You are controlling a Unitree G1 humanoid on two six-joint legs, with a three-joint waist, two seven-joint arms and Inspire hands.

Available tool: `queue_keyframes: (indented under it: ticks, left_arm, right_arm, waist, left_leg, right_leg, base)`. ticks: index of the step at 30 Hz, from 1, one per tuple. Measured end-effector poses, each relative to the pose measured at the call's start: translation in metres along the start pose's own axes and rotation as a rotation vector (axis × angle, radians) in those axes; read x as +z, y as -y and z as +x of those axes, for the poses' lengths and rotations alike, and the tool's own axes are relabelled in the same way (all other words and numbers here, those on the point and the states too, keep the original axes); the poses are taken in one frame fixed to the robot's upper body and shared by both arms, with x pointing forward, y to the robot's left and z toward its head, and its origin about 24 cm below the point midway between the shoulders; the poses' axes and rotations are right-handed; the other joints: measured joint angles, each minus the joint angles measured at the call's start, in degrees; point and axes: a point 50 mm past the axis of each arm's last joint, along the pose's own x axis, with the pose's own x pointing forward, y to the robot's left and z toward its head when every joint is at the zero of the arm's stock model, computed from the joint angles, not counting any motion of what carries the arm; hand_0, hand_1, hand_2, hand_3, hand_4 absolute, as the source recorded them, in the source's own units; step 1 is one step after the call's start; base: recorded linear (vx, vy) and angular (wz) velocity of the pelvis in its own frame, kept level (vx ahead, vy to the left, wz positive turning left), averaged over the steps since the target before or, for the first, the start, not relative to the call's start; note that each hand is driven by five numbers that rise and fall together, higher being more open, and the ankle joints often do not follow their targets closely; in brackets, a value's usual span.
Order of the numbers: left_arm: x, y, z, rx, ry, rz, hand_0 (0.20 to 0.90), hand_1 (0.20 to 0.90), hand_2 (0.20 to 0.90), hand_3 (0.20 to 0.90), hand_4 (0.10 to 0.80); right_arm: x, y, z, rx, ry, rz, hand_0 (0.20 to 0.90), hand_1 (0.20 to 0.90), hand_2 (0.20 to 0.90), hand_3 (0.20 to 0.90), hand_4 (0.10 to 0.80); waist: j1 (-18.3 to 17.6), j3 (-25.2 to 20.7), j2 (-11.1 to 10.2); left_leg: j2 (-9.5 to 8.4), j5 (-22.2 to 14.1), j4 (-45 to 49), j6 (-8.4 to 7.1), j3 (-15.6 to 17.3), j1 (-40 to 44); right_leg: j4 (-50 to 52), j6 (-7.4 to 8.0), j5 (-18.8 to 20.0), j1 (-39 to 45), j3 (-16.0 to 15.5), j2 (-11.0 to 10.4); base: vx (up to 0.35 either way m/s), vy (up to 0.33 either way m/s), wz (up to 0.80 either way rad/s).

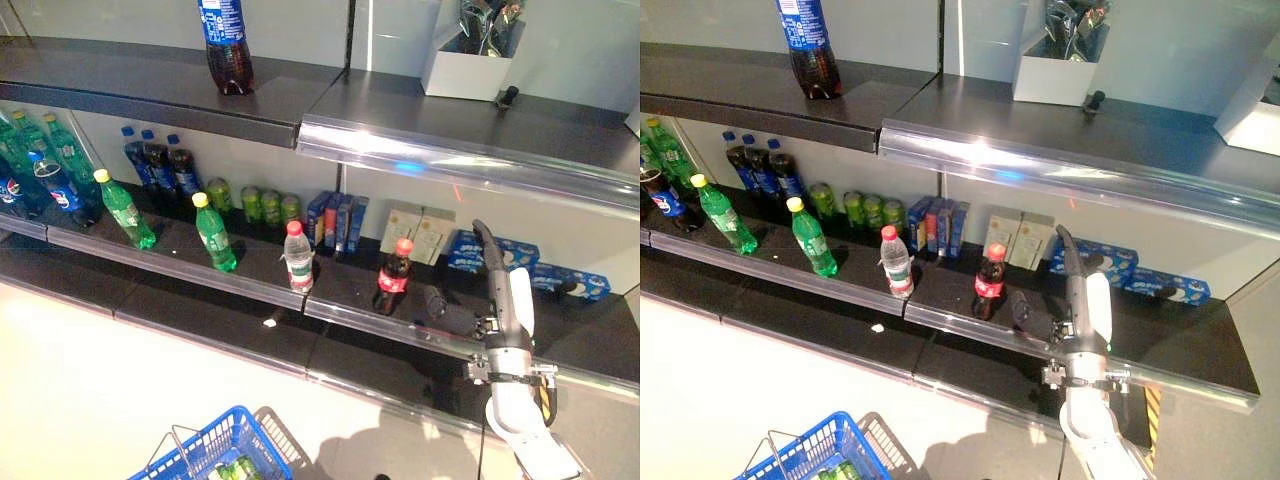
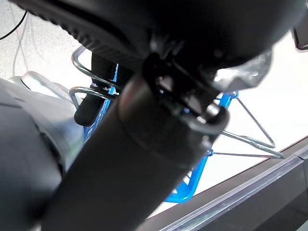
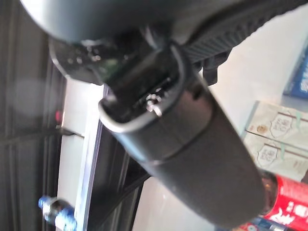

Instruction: Pick up the drink and place into the basket.

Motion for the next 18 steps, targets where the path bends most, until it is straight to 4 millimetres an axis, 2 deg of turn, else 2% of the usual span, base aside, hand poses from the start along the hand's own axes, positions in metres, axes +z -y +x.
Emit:
queue_keyframes:
  ticks: [3, 5, 11, 18]
  left_arm:
    - [0.002, 0.003, 0.000, -0.008, 0.005, 0.003, 0.300, 0.300, 0.300, 0.200, 0.100]
    - [0.012, 0.012, 0.001, -0.031, 0.032, 0.016, 0.300, 0.300, 0.300, 0.200, 0.100]
    - [0.054, 0.047, -0.001, -0.118, 0.144, -0.034, 0.300, 0.300, 0.300, 0.200, 0.100]
    - [0.074, 0.051, -0.003, -0.132, 0.209, -0.058, 0.300, 0.300, 0.300, 0.200, 0.100]
  right_arm:
    - [0.001, -0.004, 0.002, 0.007, -0.006, 0.033, 0.900, 0.900, 0.900, 0.900, 0.800]
    - [0.005, -0.009, 0.007, -0.005, 0.014, 0.041, 0.900, 0.900, 0.900, 0.900, 0.800]
    - [0.008, -0.006, 0.040, -0.082, 0.042, 0.047, 0.900, 0.900, 0.900, 0.900, 0.800]
    - [0.005, -0.004, 0.048, -0.120, -0.002, 0.108, 0.900, 0.900, 0.900, 0.900, 0.800]
  waist:
    - [0.14, 1.17, 0.77]
    - [0.16, 3.06, 0.86]
    - [1.15, 10.73, 2.29]
    - [1.33, 15.11, 2.15]
  left_leg:
    - [-0.11, 0.02, 0.21, 0.02, -0.12, -0.33]
    - [-0.08, -0.12, 1.58, 0.11, -0.54, -1.72]
    - [0.03, -0.47, 7.08, 0.58, -1.98, -8.49]
    - [0.27, -1.34, 10.74, 0.56, -2.42, -11.93]
  right_leg:
    - [0.43, 0.06, -0.09, -0.37, -0.04, -0.10]
    - [2.27, 0.04, -0.68, -1.77, -0.04, -0.38]
    - [9.41, -0.72, -2.05, -8.86, 0.04, -1.16]
    - [15.86, -1.27, -4.58, -13.71, 0.51, -1.80]
  base:
    - [-0.015, 0.005, 0.01]
    - [-0.069, 0.001, 0.06]
    - [-0.086, -0.004, 0.05]
    - [-0.063, -0.023, -0.01]
